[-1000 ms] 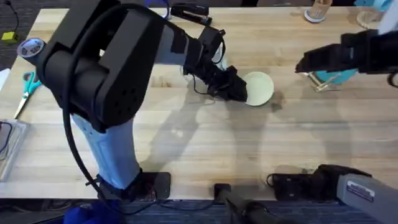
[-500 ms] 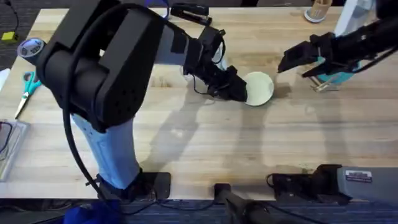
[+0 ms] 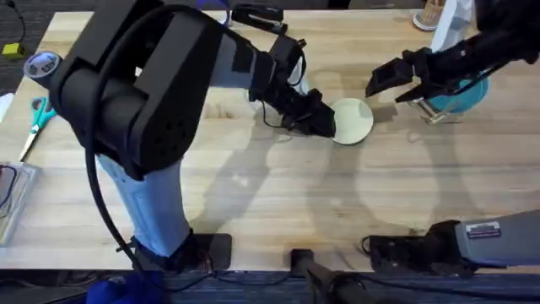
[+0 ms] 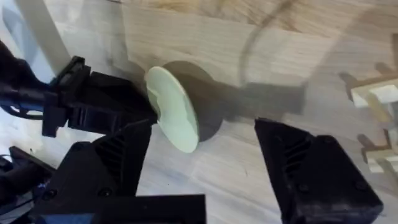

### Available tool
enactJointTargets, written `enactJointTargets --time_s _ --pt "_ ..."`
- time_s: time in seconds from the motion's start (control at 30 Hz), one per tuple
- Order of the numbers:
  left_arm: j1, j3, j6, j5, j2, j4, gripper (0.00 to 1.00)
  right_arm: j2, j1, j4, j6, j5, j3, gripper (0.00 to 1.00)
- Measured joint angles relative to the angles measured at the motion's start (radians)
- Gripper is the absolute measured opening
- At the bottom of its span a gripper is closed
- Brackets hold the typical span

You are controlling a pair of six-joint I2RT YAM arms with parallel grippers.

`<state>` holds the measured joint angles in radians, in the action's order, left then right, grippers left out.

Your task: Pick up the plates from the table one by one and place each into a slot on the dish rack.

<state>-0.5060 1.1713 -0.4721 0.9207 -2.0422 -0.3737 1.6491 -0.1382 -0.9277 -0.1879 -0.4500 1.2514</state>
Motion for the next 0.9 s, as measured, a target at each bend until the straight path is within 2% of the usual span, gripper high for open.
enactJointTargets --time_s 0.4,0.9 --pt "0.000 0.000 0.000 0.000 0.000 0.000 0.041 0.060 0.072 -0.017 0.000 -0.004 0.000 0.996" --pt "0.000 0.000 0.000 0.000 0.000 0.000 0.040 0.090 0.105 -0.037 0.000 -0.046 0.000 0.995"
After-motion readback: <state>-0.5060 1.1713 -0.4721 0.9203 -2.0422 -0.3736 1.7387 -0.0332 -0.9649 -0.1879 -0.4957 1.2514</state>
